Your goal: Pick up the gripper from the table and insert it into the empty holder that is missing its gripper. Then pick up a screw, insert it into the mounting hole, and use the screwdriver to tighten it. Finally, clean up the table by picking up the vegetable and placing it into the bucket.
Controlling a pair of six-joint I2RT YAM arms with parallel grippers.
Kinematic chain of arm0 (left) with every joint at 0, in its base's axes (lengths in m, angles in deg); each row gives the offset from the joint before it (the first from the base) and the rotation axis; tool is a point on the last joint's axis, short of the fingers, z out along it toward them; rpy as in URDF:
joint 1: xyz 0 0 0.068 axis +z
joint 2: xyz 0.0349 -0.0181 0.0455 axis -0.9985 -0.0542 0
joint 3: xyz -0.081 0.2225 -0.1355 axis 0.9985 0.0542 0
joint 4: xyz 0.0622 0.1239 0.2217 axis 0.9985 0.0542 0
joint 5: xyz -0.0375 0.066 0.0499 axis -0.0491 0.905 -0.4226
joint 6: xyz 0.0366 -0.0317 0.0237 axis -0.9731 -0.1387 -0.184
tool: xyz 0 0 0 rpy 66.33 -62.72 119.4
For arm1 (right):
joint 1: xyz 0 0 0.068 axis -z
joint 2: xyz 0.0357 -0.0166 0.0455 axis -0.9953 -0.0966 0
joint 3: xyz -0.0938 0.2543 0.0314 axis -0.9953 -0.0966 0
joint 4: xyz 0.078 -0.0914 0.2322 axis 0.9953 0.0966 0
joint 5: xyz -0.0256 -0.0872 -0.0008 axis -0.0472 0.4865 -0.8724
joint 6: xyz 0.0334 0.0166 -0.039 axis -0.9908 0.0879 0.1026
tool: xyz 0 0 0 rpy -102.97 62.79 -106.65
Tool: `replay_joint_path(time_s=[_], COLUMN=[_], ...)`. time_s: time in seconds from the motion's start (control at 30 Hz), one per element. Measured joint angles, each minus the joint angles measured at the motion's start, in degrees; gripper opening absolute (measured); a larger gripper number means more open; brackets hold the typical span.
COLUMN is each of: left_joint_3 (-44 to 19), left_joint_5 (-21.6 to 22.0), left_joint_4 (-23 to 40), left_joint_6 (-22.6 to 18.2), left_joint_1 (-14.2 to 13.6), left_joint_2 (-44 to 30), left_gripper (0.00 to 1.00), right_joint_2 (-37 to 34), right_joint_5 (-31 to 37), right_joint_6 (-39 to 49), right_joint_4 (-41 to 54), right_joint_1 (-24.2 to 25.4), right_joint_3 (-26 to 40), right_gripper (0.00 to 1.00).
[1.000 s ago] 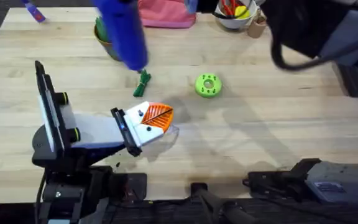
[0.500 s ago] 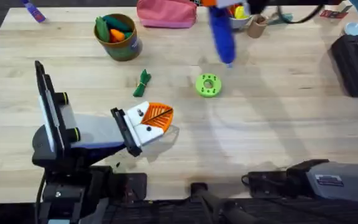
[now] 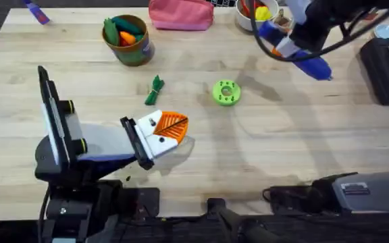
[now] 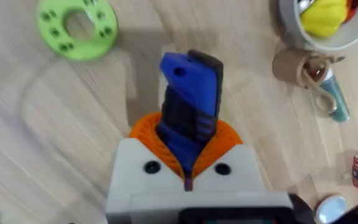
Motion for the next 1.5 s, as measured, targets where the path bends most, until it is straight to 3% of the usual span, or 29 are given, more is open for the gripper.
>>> replay_joint_path(time_s=[0.43,0.63,0.73,0.8,0.93,0.97,1.0,1.13,1.17,1.5], left_joint_3=[0.0,0.0,0.0,0.0,0.0,0.0,0.0,0.0,0.0,0.0], left_joint_5=[0.0,0.0,0.0,0.0,0.0,0.0,0.0,0.0,0.0,0.2], left_joint_4=[0.0,0.0,0.0,0.0,0.0,0.0,0.0,0.0,0.0,-0.1], left_joint_6=[0.0,0.0,0.0,0.0,0.0,-0.2,-0.2,-0.2,0.0,0.0], left_joint_1=[0.0,0.0,0.0,0.0,0.0,0.0,0.0,0.0,0.0,0.0], left_joint_2=[0.0,0.0,0.0,0.0,0.0,0.0,0.0,0.0,0.0,0.0], left_gripper=[0.006,0.006,0.006,0.006,0.014,0.122,0.264,0.901,0.961,0.985], right_joint_2=[-15.9,-25.6,-26.5,-26.6,-26.6,-26.6,-26.6,-25.9,-25.4,-9.9], right_joint_5=[6.4,9.7,11.2,12.1,13.2,13.3,13.4,12.7,12.0,2.3], right_joint_6=[13.7,16.4,16.9,17.0,16.4,15.5,14.3,8.7,7.7,-1.7], right_joint_4=[-0.4,-3.2,-3.4,-3.4,-4.1,-4.2,-4.2,-3.4,-3.3,-6.7], right_joint_1=[8.5,8.1,7.3,7.0,6.8,6.8,6.7,6.5,6.3,2.7], right_joint_3=[0.3,0.4,1.0,1.1,1.5,1.7,1.8,1.8,1.7,1.7], right_gripper=[0.021,0.021,0.025,0.172,0.765,0.907,0.967,0.993,0.994,0.993])
